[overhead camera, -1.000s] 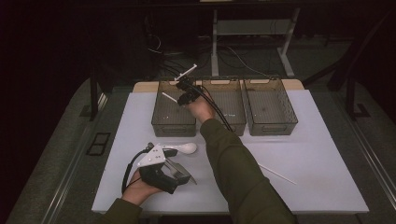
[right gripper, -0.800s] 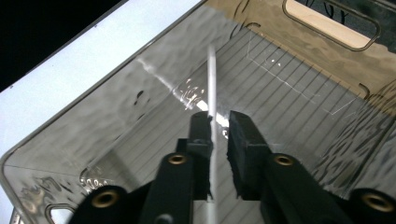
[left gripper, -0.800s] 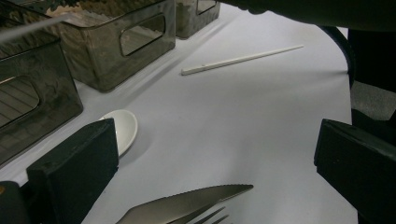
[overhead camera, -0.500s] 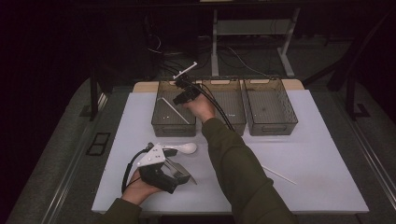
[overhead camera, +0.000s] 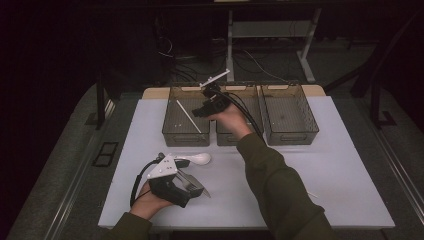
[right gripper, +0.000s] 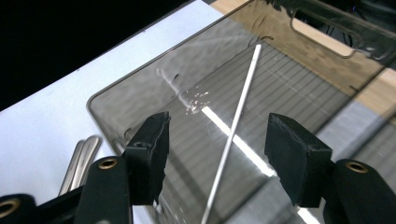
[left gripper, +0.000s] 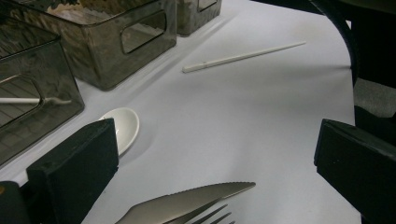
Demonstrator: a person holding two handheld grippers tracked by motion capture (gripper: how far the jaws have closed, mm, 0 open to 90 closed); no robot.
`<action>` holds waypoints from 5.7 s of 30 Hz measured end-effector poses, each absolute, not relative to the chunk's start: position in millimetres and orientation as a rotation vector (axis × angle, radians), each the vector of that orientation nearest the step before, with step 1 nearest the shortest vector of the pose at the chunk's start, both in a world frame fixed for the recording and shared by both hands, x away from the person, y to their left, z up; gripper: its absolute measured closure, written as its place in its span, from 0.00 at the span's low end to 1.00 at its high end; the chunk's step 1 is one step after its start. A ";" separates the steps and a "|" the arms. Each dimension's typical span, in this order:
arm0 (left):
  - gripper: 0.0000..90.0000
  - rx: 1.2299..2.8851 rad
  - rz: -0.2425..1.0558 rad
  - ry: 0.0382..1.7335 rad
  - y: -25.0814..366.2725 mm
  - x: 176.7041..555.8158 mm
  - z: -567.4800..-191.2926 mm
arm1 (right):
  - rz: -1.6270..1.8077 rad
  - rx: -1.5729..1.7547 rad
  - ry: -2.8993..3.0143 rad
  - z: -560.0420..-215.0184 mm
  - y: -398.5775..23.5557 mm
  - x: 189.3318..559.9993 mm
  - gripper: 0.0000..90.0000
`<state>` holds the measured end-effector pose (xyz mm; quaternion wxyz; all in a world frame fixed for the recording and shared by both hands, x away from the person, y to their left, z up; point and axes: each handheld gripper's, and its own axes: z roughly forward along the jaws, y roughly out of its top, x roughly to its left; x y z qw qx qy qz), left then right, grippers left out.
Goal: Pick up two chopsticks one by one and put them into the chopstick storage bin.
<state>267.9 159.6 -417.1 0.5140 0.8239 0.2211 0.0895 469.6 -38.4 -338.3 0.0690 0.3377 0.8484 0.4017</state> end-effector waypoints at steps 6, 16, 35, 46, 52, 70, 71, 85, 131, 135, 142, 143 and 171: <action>0.00 1.999 0.226 0.524 159.5 268.5 -417.7 | 1.272 0.985 2.523 -331.8 -80.4 446.5 0.41; 0.00 2.004 0.220 0.537 159.4 268.6 -418.8 | 1.321 0.954 2.496 -333.8 -133.0 414.4 0.40; 0.00 1.999 0.219 0.547 159.4 268.3 -419.7 | 1.369 0.951 2.500 -370.0 -216.3 345.8 0.47; 0.00 1.999 0.219 0.554 159.2 267.8 -420.0 | 1.304 0.938 2.522 -384.6 -247.8 316.6 0.56; 0.00 2.006 0.219 0.550 159.1 267.9 -420.4 | 1.266 0.946 2.535 -396.2 -268.0 300.6 0.65; 0.00 2.015 0.224 0.540 158.7 267.0 -420.4 | 1.108 1.002 2.620 -437.2 -290.8 282.1 0.86; 0.00 2.017 0.224 0.540 158.5 267.0 -420.5 | 1.093 0.995 2.626 -438.6 -291.0 282.7 0.86; 0.00 2.019 0.220 0.535 157.8 266.6 -420.6 | 1.088 1.002 2.653 -448.4 -293.4 286.6 0.93; 0.00 2.020 0.223 0.534 157.2 266.9 -419.7 | 1.317 1.035 2.507 -400.9 -290.9 284.0 0.95; 0.00 2.019 0.221 0.534 157.0 266.8 -419.8 | 1.334 1.039 2.484 -392.8 -286.1 287.7 0.95; 0.00 2.017 0.221 0.536 157.1 267.2 -421.8 | 1.369 1.055 2.445 -379.9 -277.6 298.2 0.95; 0.00 2.017 0.221 0.536 157.1 267.2 -421.9 | 1.373 1.052 2.442 -378.3 -275.7 299.9 0.95; 0.00 1.997 0.214 0.538 158.6 267.0 -421.9 | 1.377 1.036 2.427 -341.7 -202.4 356.1 0.95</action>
